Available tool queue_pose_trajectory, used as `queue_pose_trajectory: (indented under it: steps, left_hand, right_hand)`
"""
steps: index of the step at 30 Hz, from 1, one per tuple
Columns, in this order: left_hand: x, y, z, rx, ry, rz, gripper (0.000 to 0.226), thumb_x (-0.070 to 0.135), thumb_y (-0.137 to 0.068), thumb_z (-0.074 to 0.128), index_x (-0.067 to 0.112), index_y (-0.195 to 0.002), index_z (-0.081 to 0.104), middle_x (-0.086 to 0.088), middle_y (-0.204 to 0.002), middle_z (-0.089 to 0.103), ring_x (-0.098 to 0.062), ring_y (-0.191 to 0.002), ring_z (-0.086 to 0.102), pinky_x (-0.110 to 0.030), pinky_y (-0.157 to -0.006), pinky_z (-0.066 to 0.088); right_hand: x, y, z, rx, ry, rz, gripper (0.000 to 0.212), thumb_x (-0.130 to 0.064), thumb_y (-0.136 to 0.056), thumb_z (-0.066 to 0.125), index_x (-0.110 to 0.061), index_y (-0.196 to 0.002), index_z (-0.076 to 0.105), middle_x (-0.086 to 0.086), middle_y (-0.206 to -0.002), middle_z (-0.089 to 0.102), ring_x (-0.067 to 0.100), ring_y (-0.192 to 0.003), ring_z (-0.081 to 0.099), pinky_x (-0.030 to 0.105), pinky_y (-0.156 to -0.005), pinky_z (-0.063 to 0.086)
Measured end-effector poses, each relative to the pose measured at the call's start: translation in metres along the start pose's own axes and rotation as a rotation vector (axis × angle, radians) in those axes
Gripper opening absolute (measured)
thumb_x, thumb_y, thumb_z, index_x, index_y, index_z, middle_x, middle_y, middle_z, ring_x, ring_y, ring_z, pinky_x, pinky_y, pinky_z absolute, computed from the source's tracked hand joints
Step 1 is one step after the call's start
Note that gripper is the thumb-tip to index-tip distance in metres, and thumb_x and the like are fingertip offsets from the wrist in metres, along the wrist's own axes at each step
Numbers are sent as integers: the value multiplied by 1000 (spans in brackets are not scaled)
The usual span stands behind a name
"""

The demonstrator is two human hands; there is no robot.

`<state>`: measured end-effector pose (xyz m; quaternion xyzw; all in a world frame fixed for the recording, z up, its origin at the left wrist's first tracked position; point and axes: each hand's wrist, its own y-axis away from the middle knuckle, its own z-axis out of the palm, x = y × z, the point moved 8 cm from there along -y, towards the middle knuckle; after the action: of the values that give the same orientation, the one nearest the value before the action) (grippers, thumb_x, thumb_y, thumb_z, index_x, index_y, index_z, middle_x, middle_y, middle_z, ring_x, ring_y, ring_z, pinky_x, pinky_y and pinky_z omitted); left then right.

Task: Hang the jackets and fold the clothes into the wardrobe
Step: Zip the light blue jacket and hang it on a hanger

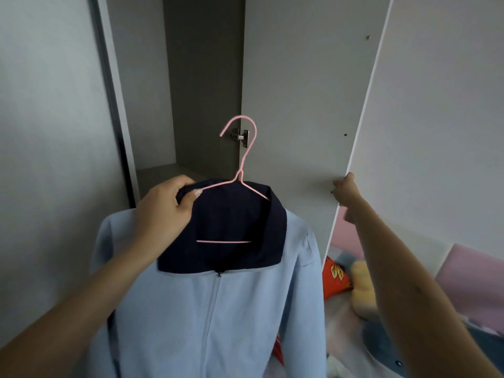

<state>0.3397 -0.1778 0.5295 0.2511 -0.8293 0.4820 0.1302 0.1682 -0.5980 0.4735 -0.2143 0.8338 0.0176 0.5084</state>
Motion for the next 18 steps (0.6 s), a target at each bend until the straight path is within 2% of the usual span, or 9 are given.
queue_pose_trajectory:
  steps: [2,5,8,10,11,13,15,16,18]
  left_hand:
    - [-1,2,0,-9,-20,20,6,22,-91,59,23,-87,63,6,-74,61,-18,-66,54,-29,-55,38]
    - [-1,6,-1,-23,-50,68,5,20,-91,58,21,-88,62,5,-74,60,-16,-63,51,-27,-52,32]
    - [-8,5,-6,-15,-65,79,6,22,-91,58,19,-89,63,1,-76,62,-20,-64,53,-31,-55,37]
    - [-13,3,-8,-3,-67,76,6,22,-91,58,18,-89,63,0,-76,62,-24,-67,55,-35,-58,43]
    - [-16,2,-9,3,-66,75,7,23,-91,58,18,-89,63,-1,-76,62,-25,-68,56,-37,-59,45]
    - [-21,0,-10,7,-70,67,7,23,-91,58,19,-90,63,0,-76,61,-26,-69,56,-38,-60,47]
    - [-29,-3,-11,11,-68,34,6,24,-91,58,19,-91,63,1,-76,61,-25,-69,56,-38,-61,48]
    - [-32,-5,-13,13,-60,26,6,24,-91,58,20,-91,63,1,-77,61,-25,-69,56,-39,-61,48]
    - [-37,-5,-12,11,-53,65,8,23,-92,58,18,-93,64,-1,-76,62,-25,-67,56,-42,-60,50]
  right_hand:
    - [-2,4,-2,27,31,7,29,6,-91,41,-13,-106,25,11,-101,52,28,-98,52,29,-62,38]
    - [-1,16,-2,102,-1,65,31,-3,-95,39,-6,-125,35,19,-118,50,35,-116,51,34,-82,39]
    - [-1,43,20,66,185,295,62,-18,-95,50,1,-145,18,19,-148,29,33,-137,31,35,-104,32]
    - [-19,75,40,11,282,229,85,-34,-93,59,2,-149,6,22,-155,10,35,-144,15,40,-114,20]
    - [-35,90,55,-52,227,73,80,-37,-94,56,-1,-150,11,22,-155,13,35,-143,18,41,-115,20]
    - [-64,132,83,-303,9,-218,52,-40,-99,45,-12,-143,38,13,-144,42,26,-133,42,38,-112,32]
    - [-72,173,106,-599,-57,-297,40,-46,-98,42,-19,-122,60,0,-121,64,12,-113,59,28,-101,45]
    - [-73,185,111,-655,0,-336,39,-48,-97,46,-18,-112,65,-2,-110,69,10,-102,64,26,-94,49]
    - [-80,189,112,-540,175,-489,30,-42,-94,55,-14,-86,63,2,-82,66,14,-75,61,29,-72,50]
